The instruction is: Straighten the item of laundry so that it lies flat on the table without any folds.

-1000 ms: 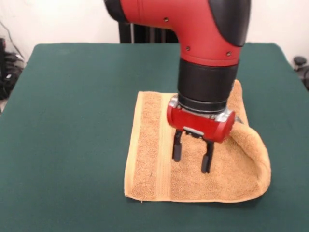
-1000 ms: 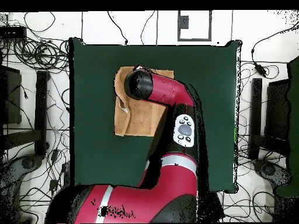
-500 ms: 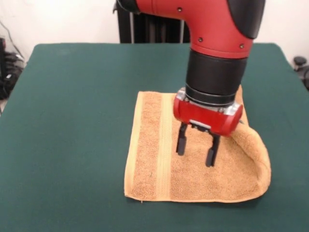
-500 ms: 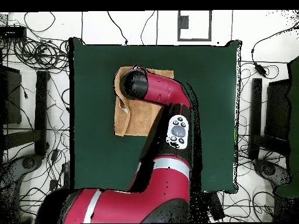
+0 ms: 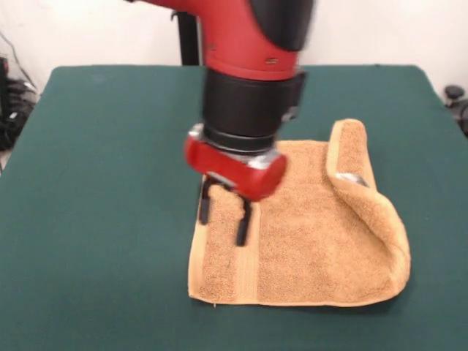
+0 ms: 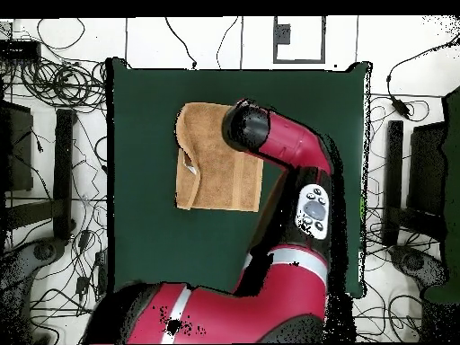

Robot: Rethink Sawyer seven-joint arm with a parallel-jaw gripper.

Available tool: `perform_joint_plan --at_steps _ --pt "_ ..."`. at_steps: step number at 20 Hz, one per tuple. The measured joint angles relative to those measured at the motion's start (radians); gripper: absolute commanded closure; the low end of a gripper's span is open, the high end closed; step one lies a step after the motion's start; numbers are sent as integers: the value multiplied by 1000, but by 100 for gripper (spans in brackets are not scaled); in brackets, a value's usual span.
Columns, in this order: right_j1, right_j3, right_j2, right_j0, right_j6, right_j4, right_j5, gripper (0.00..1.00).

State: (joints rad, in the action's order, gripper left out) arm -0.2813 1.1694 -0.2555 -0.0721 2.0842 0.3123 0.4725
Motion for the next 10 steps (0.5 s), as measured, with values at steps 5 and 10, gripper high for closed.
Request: perform_joint_plan --at_steps 5,10 --pt "-2 19 -10 -53 0 4 0 0" --pt "-14 51 0 -82 0 12 0 0"
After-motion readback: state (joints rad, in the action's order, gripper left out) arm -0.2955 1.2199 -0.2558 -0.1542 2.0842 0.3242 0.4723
